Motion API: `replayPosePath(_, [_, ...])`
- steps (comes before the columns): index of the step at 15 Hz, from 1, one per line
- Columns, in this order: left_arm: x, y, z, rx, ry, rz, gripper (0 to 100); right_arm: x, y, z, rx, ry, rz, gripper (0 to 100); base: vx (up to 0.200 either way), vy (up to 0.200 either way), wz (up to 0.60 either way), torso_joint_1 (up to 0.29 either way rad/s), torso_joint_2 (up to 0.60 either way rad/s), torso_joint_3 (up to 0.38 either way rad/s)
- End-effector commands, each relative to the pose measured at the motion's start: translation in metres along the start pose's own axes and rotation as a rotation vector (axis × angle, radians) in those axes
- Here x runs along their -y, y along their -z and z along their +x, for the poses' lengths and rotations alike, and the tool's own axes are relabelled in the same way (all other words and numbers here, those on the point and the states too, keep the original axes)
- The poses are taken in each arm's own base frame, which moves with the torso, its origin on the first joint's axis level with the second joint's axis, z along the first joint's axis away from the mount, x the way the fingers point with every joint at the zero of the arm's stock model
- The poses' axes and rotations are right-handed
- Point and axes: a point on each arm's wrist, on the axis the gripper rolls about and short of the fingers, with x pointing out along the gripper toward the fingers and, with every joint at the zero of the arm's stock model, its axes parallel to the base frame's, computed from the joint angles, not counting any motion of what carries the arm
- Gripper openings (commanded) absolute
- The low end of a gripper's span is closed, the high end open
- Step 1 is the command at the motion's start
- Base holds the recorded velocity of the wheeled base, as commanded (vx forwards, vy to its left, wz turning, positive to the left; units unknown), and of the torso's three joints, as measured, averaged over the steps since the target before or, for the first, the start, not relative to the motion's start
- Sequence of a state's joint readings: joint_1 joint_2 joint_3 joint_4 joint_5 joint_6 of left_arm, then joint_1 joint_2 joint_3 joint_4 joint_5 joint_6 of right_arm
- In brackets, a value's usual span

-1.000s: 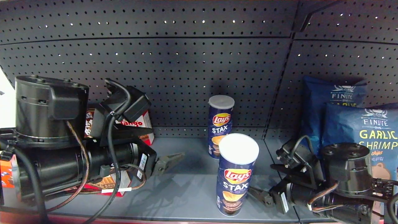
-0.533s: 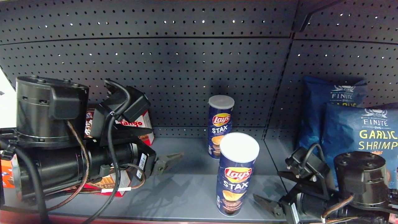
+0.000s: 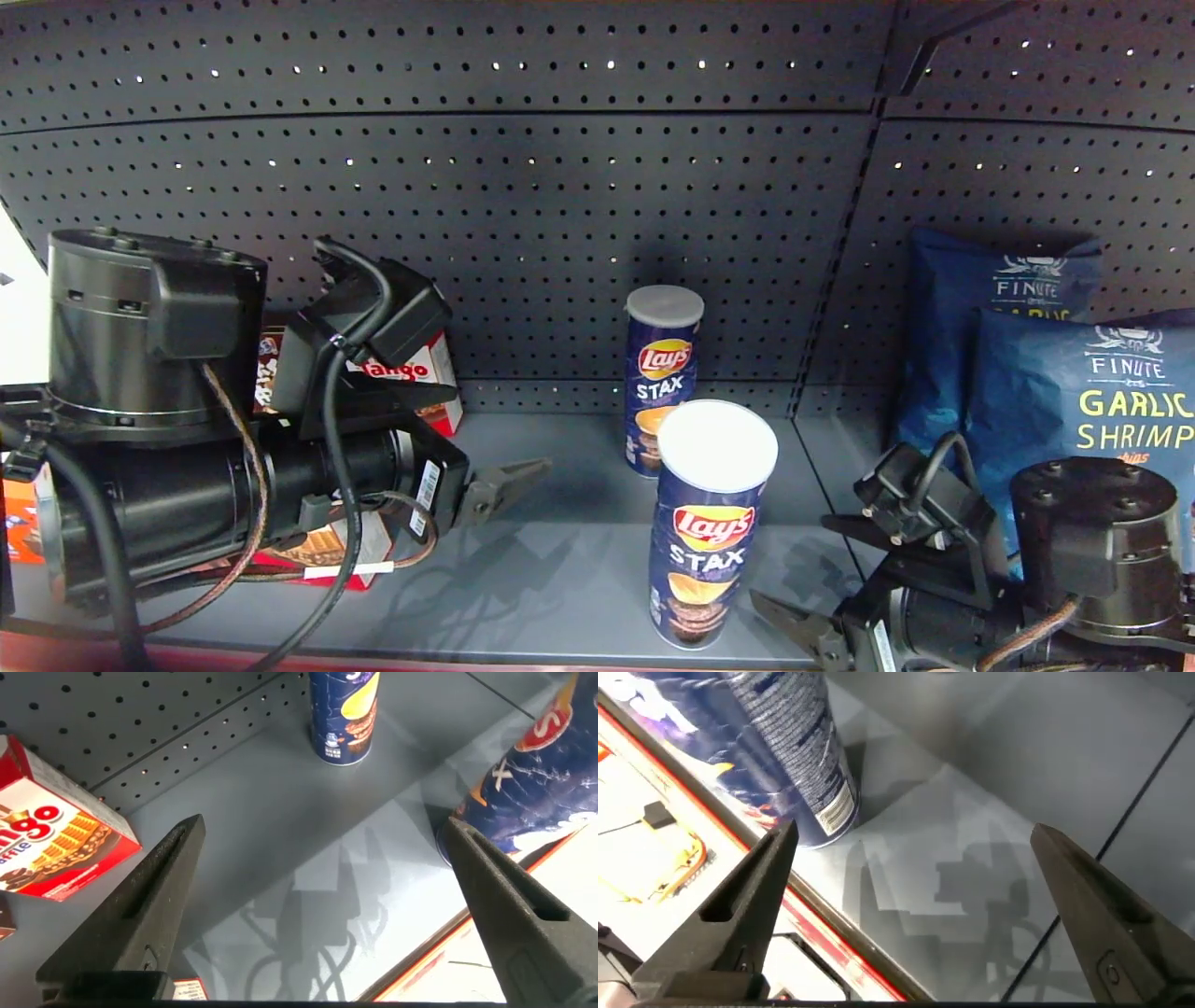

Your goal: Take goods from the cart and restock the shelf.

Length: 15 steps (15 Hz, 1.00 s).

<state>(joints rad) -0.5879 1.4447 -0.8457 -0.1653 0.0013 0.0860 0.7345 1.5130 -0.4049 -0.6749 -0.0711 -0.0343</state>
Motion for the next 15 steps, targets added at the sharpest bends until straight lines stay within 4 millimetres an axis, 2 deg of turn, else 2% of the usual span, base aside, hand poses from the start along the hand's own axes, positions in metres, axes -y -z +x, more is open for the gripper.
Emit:
replayPosePath(1, [0.0,0.0,0.001,-0.001,-0.001,0.0,100,-0.001,-0.001,0.005,-0.007,-0.001,-0.001,100,0.0,0.0,0.0,0.0,0.0,0.0])
replayPosePath(15, [-0.002,0.007,0.0,-0.02,-0.007,-0.004,100,0.0,-0.015,0.029,0.005,0.006,0.003,100,0.0,0.0,0.0,0.0,0.0,0.0])
